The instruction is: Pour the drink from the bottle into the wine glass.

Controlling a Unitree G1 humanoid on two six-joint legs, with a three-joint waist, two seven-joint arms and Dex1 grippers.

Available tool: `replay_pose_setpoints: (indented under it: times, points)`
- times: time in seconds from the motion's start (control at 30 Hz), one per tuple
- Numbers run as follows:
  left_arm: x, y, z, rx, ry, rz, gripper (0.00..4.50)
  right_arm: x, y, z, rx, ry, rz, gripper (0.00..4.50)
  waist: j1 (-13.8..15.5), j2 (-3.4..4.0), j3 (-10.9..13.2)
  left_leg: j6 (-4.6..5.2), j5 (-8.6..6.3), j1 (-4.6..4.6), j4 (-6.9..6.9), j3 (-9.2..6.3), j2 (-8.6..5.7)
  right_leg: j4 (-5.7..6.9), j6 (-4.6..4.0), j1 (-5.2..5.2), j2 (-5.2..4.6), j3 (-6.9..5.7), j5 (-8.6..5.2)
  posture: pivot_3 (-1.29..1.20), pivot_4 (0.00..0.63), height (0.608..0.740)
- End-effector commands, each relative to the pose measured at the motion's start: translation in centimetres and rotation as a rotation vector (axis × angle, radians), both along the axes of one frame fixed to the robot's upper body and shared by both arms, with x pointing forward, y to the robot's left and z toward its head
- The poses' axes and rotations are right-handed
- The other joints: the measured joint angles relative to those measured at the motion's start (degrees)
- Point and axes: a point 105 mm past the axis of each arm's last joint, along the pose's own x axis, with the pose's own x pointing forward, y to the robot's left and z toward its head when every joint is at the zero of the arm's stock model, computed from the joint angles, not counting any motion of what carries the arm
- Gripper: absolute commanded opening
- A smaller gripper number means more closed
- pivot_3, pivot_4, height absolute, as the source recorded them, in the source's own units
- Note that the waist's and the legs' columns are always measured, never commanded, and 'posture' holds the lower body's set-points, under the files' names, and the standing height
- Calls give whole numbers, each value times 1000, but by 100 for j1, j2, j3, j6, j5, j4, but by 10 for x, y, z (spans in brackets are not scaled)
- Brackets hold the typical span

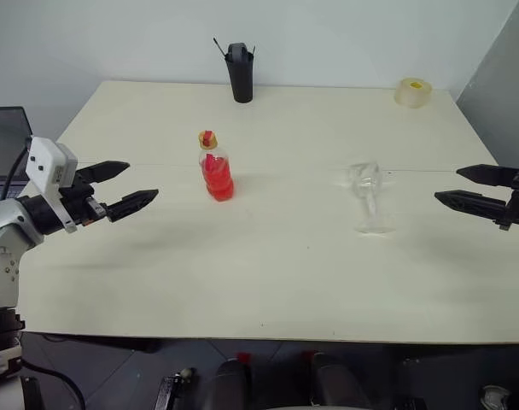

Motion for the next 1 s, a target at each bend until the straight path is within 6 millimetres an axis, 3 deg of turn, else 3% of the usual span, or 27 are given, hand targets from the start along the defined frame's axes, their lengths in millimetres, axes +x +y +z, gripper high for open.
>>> replay_pose_setpoints:
  times: [0.03,0.13,0.23,0.4,0.6,0.8,1.0]
  points:
    - [-1,6,14,8,-53,15,4477,-4,2,11,-10,-40,29,4500,0,0,0,0,0,0,0,0,0,0,0,0,0,0,0,0,150,740]
    - [1,5,12,-19,-43,16,4477,-5,6,11,-5,-39,48,4500,0,0,0,0,0,0,0,0,0,0,0,0,0,-1,0,0,150,740]
    - [8,-3,3,-42,-36,24,4477,-6,28,10,3,-43,128,4500,1,1,-1,0,0,0,0,-1,0,0,0,0,-1,-1,0,0,150,740]
    - [30,-21,-23,-32,-91,108,4477,-15,121,-17,54,-6,387,4500,-24,-1,-2,0,0,9,1,0,-2,6,0,5,6,9,1,0,150,740]
    - [35,-40,-41,-97,-89,102,4477,-17,186,-28,120,-30,475,4500,-1,-7,1,-1,0,-24,12,-16,-3,7,2,-16,-27,-9,3,0,150,740]
    - [44,-66,-57,-162,-67,80,4477,-18,200,-32,108,-28,499,4500,53,-14,-3,-1,0,-36,20,-34,-16,-4,7,-10,-28,-31,5,0,150,740]
    - [56,-75,-60,-215,-55,103,4477,-18,202,-35,96,-27,492,4500,20,-14,-3,-1,1,-35,20,-40,-10,0,7,-10,-27,-33,6,0,150,740]
